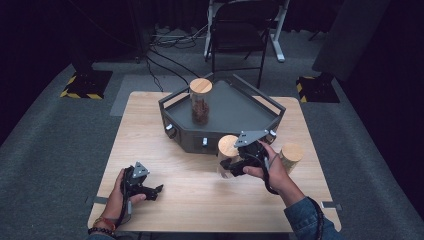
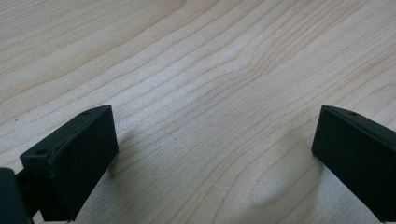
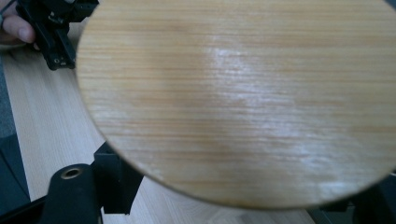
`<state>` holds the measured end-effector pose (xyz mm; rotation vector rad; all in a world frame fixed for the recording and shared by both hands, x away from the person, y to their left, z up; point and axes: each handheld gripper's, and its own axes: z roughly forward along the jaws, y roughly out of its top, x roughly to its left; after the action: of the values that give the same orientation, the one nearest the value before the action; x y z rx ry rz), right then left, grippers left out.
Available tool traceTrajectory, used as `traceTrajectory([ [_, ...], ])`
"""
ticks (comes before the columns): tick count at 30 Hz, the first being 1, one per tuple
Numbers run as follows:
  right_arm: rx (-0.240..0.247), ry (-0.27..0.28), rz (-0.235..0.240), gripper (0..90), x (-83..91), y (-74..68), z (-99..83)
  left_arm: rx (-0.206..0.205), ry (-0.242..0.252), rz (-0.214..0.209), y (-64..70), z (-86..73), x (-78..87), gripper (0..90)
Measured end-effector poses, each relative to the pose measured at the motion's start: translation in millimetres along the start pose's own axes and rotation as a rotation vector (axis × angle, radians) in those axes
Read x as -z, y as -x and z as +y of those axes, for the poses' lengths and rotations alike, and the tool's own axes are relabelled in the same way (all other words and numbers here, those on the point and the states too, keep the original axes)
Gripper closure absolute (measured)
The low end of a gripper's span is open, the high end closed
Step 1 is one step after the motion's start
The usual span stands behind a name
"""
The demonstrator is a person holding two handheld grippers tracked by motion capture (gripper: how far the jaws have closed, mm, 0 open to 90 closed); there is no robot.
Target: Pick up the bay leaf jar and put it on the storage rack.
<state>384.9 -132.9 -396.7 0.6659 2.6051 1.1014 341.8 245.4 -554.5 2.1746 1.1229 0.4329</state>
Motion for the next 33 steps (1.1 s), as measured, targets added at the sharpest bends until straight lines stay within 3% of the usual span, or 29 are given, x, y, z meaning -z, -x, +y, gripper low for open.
traceTrajectory([
  [33, -0.034, 0.000, -0.066, 25.3, 30.1, 19.4, 60.2, 0.000, 0.000, 0.000, 0.0, 0.0, 0.0, 0.0],
])
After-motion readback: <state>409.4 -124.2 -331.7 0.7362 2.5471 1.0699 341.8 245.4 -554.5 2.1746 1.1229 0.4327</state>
